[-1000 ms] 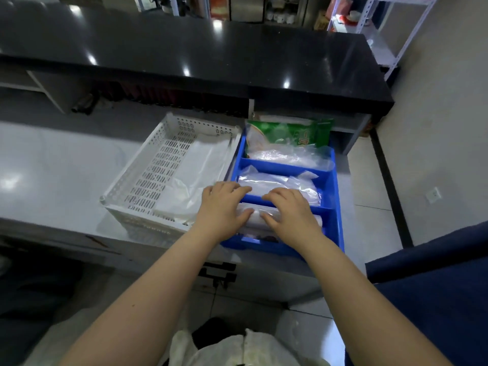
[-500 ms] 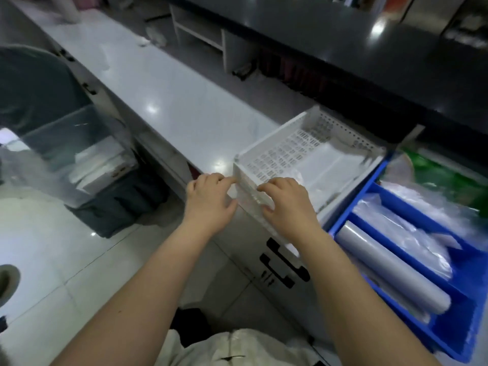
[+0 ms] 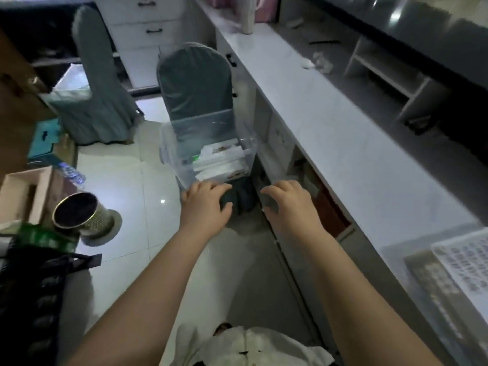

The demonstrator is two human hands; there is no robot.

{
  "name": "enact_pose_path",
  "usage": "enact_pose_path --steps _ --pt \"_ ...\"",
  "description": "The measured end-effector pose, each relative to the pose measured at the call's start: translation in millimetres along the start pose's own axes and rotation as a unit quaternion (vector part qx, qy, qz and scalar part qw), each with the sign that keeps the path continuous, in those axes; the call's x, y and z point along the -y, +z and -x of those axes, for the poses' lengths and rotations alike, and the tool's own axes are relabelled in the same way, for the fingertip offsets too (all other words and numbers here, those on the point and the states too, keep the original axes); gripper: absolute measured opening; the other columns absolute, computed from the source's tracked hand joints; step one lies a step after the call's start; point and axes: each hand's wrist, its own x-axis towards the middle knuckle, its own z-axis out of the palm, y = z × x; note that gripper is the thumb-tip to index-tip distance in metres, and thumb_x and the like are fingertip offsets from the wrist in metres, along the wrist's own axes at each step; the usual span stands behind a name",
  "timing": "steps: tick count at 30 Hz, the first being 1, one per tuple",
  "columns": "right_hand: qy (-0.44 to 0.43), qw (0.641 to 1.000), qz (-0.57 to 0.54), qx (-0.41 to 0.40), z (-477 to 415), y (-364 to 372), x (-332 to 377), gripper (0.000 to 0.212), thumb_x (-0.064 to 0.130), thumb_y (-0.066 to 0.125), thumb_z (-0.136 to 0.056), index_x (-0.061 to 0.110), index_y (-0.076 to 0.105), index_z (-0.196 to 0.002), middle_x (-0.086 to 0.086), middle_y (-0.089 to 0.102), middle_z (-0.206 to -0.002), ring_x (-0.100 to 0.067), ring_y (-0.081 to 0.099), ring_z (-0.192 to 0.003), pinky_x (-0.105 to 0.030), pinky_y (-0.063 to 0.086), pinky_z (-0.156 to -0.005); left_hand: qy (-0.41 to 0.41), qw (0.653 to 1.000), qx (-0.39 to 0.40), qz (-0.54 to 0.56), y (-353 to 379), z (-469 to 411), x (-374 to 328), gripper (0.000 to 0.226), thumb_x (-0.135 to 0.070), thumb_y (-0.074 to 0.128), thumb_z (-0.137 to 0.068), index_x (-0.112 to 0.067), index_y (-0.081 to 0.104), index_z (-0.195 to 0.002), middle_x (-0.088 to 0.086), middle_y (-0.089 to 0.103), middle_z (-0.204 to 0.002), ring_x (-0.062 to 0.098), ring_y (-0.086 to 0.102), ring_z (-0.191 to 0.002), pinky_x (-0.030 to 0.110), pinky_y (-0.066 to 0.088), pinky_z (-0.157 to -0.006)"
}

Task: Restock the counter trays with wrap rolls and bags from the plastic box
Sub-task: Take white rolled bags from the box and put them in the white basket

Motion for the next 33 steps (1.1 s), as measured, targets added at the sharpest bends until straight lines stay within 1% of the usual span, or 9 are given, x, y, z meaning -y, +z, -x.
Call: enact_pose_path --steps 4,7,10,12,17,22,26,30,33 --pt "-0.041 0.998 0.001 0.049 -61 31 38 0.041 0.030 0.064 -0.083 0.023 0.058 -0.123 0.001 0.058 -0.124 -0.026 0.047 -0.116 -0.041 0.041 -0.093 -0.032 0.999 0.006 0.004 -8 -38 56 0.042 -0.041 0.059 -0.081 -0.038 0.057 -0.122 -0.002 0.058 -0.119 0.025 0.045 -0.114 0.041 0.034 -0.094" --pt "-0.028 0.998 0.008 0.053 -104 39 39 0.040 0.030 0.066 -0.083 0.024 0.059 -0.121 0.001 0.058 -0.125 -0.025 0.047 -0.117 -0.043 0.042 -0.095 -0.052 0.998 0.001 0.020 -9 -66 85 0.041 -0.039 0.059 -0.080 -0.036 0.058 -0.121 -0.002 0.059 -0.118 0.025 0.045 -0.113 0.041 0.035 -0.093" --pt "-0.017 0.999 -0.002 0.034 -147 44 29 0.039 0.027 0.068 -0.081 0.024 0.059 -0.119 0.000 0.059 -0.123 -0.025 0.047 -0.116 -0.043 0.043 -0.095 -0.070 0.997 -0.003 0.023 -4 -99 106 0.043 -0.040 0.059 -0.081 -0.034 0.056 -0.123 -0.002 0.059 -0.120 0.025 0.046 -0.113 0.042 0.036 -0.093" --pt "-0.026 0.999 -0.008 0.041 -178 52 24 0.037 0.026 0.069 -0.080 0.023 0.061 -0.116 -0.001 0.060 -0.121 -0.026 0.048 -0.115 -0.042 0.044 -0.093 -0.075 0.997 -0.001 0.017 3 -123 116 0.044 -0.040 0.058 -0.082 -0.033 0.055 -0.125 -0.002 0.058 -0.121 0.024 0.046 -0.113 0.042 0.036 -0.093" --pt "-0.072 0.993 -0.027 0.088 -259 89 5 0.035 0.022 0.068 -0.081 0.019 0.062 -0.115 -0.001 0.061 -0.120 -0.026 0.048 -0.114 -0.040 0.043 -0.093 -0.099 0.995 0.006 -0.002 25 -193 135 0.042 -0.040 0.057 -0.084 -0.033 0.054 -0.125 -0.001 0.057 -0.122 0.025 0.046 -0.113 0.042 0.035 -0.094" --pt "-0.084 0.984 -0.030 0.154 -362 114 -29 0.036 0.026 0.065 -0.085 0.026 0.058 -0.120 0.002 0.055 -0.131 -0.022 0.044 -0.121 -0.040 0.040 -0.100 -0.143 0.989 0.037 -0.010 48 -269 143 0.044 -0.040 0.054 -0.088 -0.032 0.050 -0.131 -0.001 0.053 -0.129 0.024 0.041 -0.120 0.042 0.031 -0.100" --pt "-0.100 0.980 -0.047 0.164 -448 126 -45 0.036 0.025 0.066 -0.085 0.026 0.058 -0.120 0.001 0.057 -0.130 -0.024 0.045 -0.120 -0.040 0.041 -0.099 -0.158 0.986 0.054 -0.008 60 -328 145 0.044 -0.039 0.055 -0.087 -0.032 0.050 -0.131 -0.002 0.053 -0.128 0.024 0.041 -0.120 0.040 0.031 -0.098" --pt "-0.082 0.979 -0.018 0.188 -511 151 -58 0.037 0.024 0.064 -0.085 0.025 0.057 -0.121 -0.002 0.056 -0.129 -0.027 0.045 -0.118 -0.042 0.043 -0.097 -0.179 0.981 0.078 -0.014 77 -370 164 0.049 -0.039 0.057 -0.087 -0.031 0.046 -0.134 -0.001 0.050 -0.133 0.025 0.040 -0.120 0.040 0.031 -0.096" --pt "-0.060 0.970 -0.011 0.237 -532 179 -65 0.040 0.023 0.064 -0.084 0.025 0.055 -0.123 -0.003 0.054 -0.132 -0.028 0.043 -0.121 -0.043 0.041 -0.098 -0.171 0.978 0.117 -0.025 94 -390 187 0.050 -0.034 0.056 -0.087 -0.030 0.043 -0.135 0.001 0.048 -0.133 0.026 0.041 -0.119 0.039 0.032 -0.094"
